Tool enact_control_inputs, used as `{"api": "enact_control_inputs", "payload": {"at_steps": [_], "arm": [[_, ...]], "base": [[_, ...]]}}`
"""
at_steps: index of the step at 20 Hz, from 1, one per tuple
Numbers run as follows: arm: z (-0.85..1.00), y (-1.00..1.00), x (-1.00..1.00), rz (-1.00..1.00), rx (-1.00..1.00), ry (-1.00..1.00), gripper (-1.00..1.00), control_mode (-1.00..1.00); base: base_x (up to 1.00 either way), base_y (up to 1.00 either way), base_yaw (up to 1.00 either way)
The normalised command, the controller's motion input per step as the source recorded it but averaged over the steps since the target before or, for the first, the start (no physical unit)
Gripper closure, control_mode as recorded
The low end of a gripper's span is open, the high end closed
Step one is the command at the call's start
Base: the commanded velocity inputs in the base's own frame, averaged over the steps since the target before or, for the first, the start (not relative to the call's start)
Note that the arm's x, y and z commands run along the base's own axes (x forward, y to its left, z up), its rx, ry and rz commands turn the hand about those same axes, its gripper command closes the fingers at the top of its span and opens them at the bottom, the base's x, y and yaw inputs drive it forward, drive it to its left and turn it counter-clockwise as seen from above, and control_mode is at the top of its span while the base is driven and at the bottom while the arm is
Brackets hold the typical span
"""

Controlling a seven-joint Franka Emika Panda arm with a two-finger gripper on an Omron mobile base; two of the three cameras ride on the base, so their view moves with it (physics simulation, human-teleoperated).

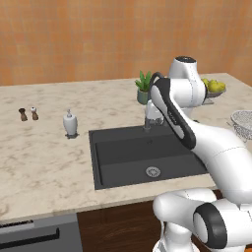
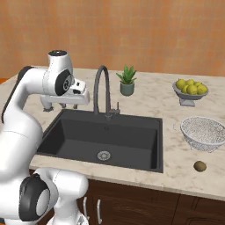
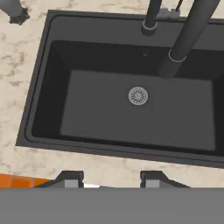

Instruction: Put the colander in the sink, put the kiwi in the colander, and turn on the sink faucet and pour water over the colander.

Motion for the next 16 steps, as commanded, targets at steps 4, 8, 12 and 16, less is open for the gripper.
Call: {"api": "enact_control_inputs", "payload": {"at_steps": [4, 8, 12, 16], "arm": [[-0.02, -0.29, -0.03, -0.06, 0.03, 0.00, -1.00, -1.00], [-0.08, -0.67, -0.06, -0.22, 0.13, 0.00, -1.00, -1.00], [-0.11, -0.73, -0.14, -0.32, 0.14, 0.00, -1.00, -1.00], [-0.07, -0.84, -0.14, -0.44, 0.18, 0.00, -1.00, -1.00]], "base": [[0.00, 0.00, 0.00], [0.00, 0.00, 0.00], [0.00, 0.00, 0.00], [0.00, 0.00, 0.00]]}}
